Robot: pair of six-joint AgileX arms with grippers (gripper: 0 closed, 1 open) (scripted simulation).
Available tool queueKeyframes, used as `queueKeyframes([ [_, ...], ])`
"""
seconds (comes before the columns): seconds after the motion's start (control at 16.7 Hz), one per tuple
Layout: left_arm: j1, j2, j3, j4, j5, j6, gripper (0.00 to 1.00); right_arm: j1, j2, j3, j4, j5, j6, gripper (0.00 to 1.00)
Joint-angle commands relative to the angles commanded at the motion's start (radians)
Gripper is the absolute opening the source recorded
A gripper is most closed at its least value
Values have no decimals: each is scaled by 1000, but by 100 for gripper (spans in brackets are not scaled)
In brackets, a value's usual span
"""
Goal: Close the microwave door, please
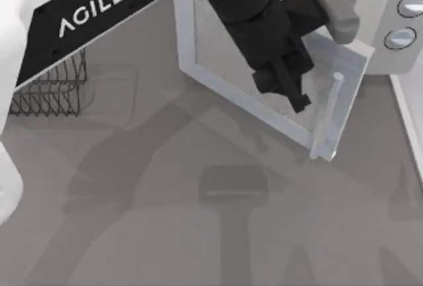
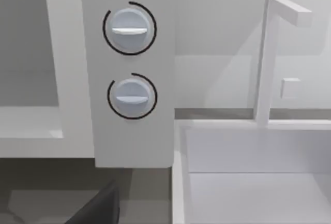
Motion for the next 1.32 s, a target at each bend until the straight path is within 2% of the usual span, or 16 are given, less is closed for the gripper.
queueKeyframes([
  [0.24, 4, 2, 66, 30, -7, 7, 0, 0, 0, 0, 0, 0, 0, 100],
  [0.54, 3, -1, 65, 27, -6, 8, 0, 0, 0, 0, 0, 0, 0, 100],
  [0.84, -66, -13, 99, -52, 29, 31, 0, 0, 0, 0, 0, 0, 0, 100],
  [1.02, -66, -6, 99, -77, 37, 24, 0, 0, 0, 0, 0, 0, 0, 100],
  [1.32, -33, 61, 155, -19, -8, -18, 0, 0, 0, 0, 0, 0, 0, 100],
])
